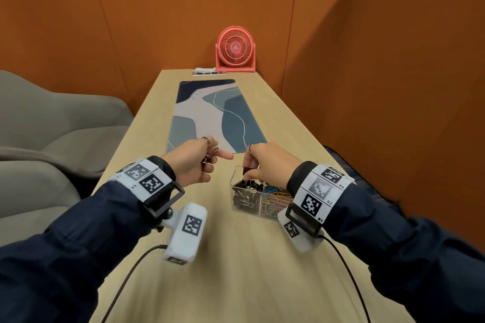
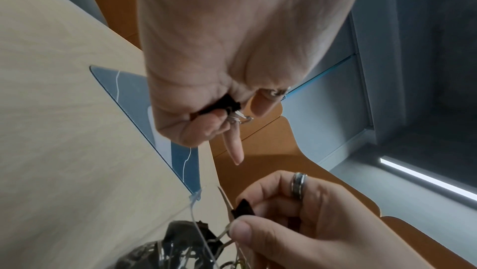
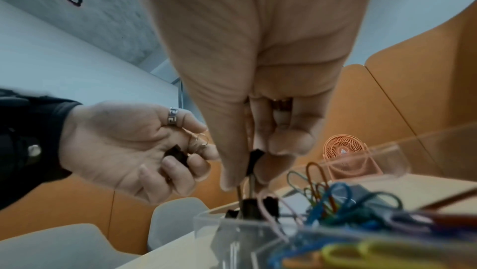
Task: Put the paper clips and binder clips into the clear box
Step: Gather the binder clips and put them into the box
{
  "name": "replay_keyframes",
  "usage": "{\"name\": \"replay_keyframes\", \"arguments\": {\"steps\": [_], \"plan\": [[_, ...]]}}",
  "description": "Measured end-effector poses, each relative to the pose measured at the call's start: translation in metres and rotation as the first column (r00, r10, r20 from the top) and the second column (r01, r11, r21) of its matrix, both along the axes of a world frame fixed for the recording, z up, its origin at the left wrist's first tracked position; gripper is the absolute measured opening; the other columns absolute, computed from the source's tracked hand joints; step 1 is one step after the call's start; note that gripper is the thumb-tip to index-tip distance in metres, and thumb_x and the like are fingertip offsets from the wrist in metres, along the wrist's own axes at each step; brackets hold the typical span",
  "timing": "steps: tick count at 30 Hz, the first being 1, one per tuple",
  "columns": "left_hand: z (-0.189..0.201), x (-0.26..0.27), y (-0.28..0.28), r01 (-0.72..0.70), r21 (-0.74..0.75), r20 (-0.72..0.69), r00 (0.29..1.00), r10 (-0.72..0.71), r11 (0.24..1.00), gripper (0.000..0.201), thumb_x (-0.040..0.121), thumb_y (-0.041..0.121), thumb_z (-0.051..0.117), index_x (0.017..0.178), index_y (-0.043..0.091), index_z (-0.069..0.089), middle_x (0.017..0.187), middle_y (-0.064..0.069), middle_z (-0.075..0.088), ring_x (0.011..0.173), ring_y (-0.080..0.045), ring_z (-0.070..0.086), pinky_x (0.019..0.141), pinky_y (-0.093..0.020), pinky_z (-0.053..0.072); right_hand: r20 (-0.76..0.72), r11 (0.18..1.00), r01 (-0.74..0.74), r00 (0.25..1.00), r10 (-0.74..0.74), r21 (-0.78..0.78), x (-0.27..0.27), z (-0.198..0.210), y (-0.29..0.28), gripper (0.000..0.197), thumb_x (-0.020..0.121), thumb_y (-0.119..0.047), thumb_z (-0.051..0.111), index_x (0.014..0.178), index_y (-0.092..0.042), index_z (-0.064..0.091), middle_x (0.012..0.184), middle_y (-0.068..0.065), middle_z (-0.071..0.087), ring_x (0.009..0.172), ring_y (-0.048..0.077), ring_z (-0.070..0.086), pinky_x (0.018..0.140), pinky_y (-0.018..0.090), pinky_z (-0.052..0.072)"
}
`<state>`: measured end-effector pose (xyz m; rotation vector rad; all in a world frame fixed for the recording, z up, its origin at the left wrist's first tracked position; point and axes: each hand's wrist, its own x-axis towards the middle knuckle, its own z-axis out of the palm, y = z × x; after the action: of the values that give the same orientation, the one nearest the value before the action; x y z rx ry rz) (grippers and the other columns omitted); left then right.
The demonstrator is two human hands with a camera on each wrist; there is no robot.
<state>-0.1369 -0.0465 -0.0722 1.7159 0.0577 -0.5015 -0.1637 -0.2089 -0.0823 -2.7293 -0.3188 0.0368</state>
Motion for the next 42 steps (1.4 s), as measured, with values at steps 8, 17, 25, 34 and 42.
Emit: {"name": "replay_keyframes", "arguments": {"steps": [8,17,25,34,42], "plan": [[0.0,-0.002,0.0,0.006,-0.028,0.004,1.0,-0.006,1.0,0.036,0.093,0.004,0.028,0.097,0.001,0.064,0.07,-0.002,0.031,0.055,-0.012,0.026,0.046,-0.02,0.026,0.04,0.999,0.009,0.999,-0.01,0.036,-0.002,-0.006,-0.002,0.017,0.086,-0.021,0.066,0.094,-0.008,0.074,0.09,0.006,0.072,0.074,0.012,0.056,0.066,0.023,0.045],[0.0,0.0,0.001,-0.035,-0.111,0.081,0.996,0.044,0.993,0.032,0.098,-0.006,0.031,0.097,0.007,0.06,0.074,-0.005,0.043,0.065,-0.013,0.046,0.064,-0.025,0.044,0.171,0.972,0.085,0.977,-0.123,0.218,-0.006,0.004,-0.008,0.022,0.093,-0.032,0.052,0.102,-0.017,0.066,0.086,0.007,0.067,0.073,0.016,0.057,0.071,0.029,0.047],[0.007,-0.005,-0.011,-0.066,-0.181,0.186,0.977,0.1,0.981,0.007,0.09,0.021,0.061,0.094,0.026,0.065,0.089,0.005,0.068,0.088,-0.009,0.061,0.083,-0.035,0.035,0.013,0.914,0.063,0.997,-0.075,0.4,-0.01,0.008,-0.001,0.029,0.09,-0.038,0.056,0.111,-0.018,0.052,0.095,0.005,0.068,0.077,0.013,0.059,0.076,0.03,0.048],[0.002,-0.008,-0.019,-0.049,-0.164,0.126,0.99,0.071,0.985,0.008,0.085,0.035,0.066,0.091,0.031,0.064,0.1,0.008,0.063,0.093,-0.007,0.05,0.08,-0.034,0.033,-0.008,0.716,0.067,0.996,-0.086,0.695,-0.009,0.012,-0.003,0.008,0.096,-0.02,0.048,0.091,-0.014,0.05,0.094,0.006,0.07,0.065,0.011,0.058,0.05,0.014,0.04],[-0.021,0.001,0.006,0.253,0.218,0.258,0.916,-0.306,0.942,0.066,0.084,-0.006,0.06,0.137,0.029,0.041,0.136,0.004,0.048,0.104,-0.016,0.051,0.079,-0.025,0.039,0.222,0.994,0.007,0.975,-0.031,0.111,-0.005,0.015,-0.018,0.016,0.094,-0.021,0.051,0.103,-0.012,0.06,0.09,0.01,0.068,0.071,0.014,0.055,0.065,0.022,0.046]]}}
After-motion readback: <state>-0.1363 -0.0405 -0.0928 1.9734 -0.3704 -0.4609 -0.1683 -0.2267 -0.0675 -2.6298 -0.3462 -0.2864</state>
